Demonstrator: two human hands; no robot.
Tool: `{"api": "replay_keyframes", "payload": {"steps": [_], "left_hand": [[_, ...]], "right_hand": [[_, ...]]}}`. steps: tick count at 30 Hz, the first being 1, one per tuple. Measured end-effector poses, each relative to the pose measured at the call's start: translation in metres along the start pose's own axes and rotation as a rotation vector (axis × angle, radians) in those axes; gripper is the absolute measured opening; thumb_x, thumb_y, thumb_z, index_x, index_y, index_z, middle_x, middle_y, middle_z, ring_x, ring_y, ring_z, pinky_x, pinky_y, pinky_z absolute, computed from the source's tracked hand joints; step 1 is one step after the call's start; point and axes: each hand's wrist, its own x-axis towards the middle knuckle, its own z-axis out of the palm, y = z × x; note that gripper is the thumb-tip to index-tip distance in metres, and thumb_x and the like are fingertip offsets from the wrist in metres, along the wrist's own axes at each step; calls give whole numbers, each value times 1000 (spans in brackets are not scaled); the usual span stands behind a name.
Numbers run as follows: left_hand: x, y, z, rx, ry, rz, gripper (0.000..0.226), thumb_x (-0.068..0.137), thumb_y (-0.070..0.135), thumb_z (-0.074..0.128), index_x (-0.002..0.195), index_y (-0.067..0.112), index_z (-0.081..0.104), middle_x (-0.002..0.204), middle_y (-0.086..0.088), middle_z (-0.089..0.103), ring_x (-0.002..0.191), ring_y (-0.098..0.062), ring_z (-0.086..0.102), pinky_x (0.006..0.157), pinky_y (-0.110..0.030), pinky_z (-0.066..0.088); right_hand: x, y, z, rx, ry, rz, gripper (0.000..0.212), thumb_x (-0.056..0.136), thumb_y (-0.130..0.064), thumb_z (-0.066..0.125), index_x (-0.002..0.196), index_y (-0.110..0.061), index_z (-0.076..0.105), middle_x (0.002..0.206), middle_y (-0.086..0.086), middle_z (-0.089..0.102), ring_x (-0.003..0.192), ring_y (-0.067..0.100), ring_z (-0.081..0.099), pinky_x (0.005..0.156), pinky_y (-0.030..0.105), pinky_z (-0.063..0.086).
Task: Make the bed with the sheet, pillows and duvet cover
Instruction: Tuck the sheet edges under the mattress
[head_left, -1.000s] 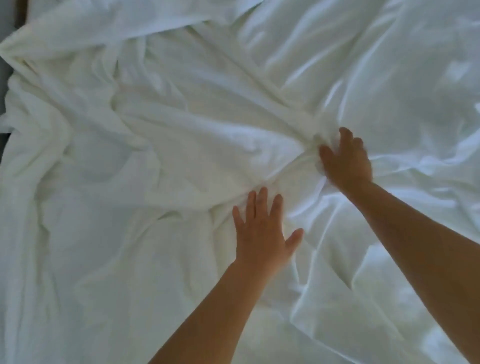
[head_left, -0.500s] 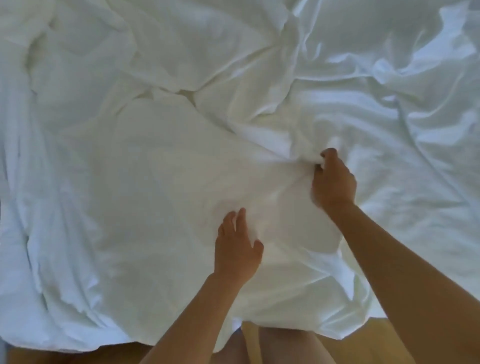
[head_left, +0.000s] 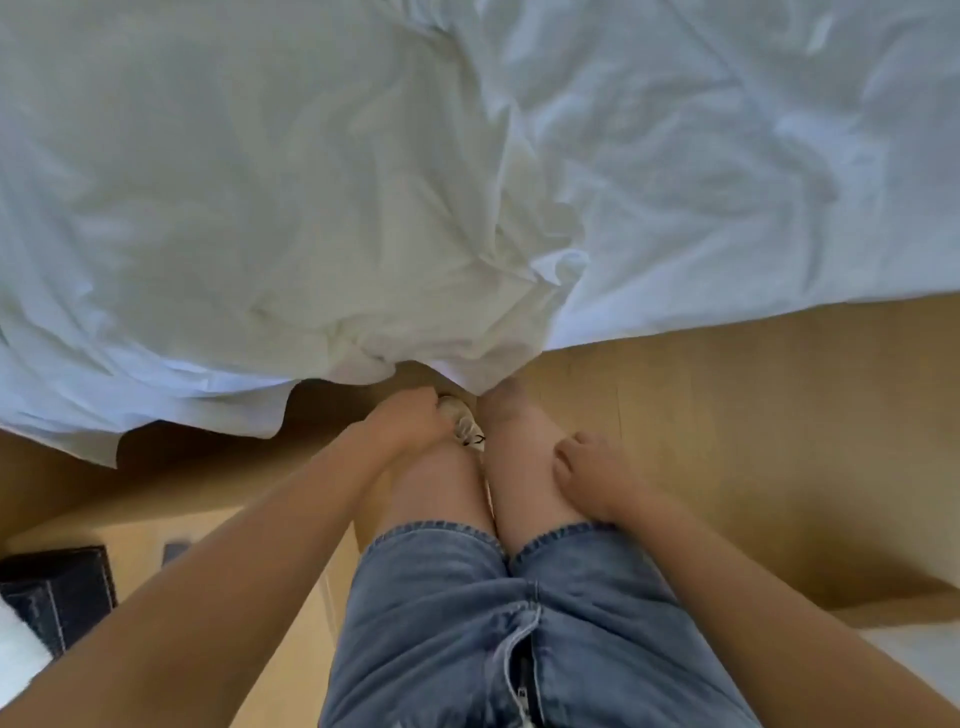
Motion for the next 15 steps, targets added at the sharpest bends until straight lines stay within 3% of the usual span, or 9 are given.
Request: {"api": "replay_keyframes", "payload": {"steps": [3,7,9,11,12,15], "left_hand": [[-25,40,47,59,-30,48,15,96,27,44,95,12,46,91,-6,49,87,-22,52,69,-29,36],[-49,100,94,147,-83,80,15,92,24,45,80,15,42,78,-1,44,70,-15,41,58,-25,30],[-54,141,115,262,-104,97,12,92,26,45,84,17,47,83,0,50,73,-14,46,61,-25,34],[-55,190,136,391,-110,116,22,94,31,45,108,15,52,105,0,55,94,-18,53,76,-28,40],[-53,219,147,441,-111,133,25,95,33,45,111,15,51,107,-1,55,96,-18,52,78,-29,40],[-43,318,182,505,-119,205,17,94,31,45,88,15,48,85,0,47,77,-16,44,64,-28,34]], "right_hand": [[-55,51,15,229,151,99,29,94,-19,44,114,-2,57,114,14,58,101,28,55,88,35,43],[-102,114,7,407,124,212,30,96,-17,43,118,0,53,115,16,59,104,30,56,88,37,45],[-129,153,7,453,132,223,27,97,-15,40,115,-1,54,112,17,59,103,31,56,83,35,45],[-159,198,9,528,151,240,27,96,-18,39,116,-7,54,112,12,59,101,29,56,80,33,44],[-175,223,12,570,161,257,28,96,-21,40,117,-10,54,112,10,59,99,27,56,79,32,43],[-215,302,18,605,189,281,31,96,-28,39,118,-13,54,115,7,59,93,20,54,76,28,41]]}}
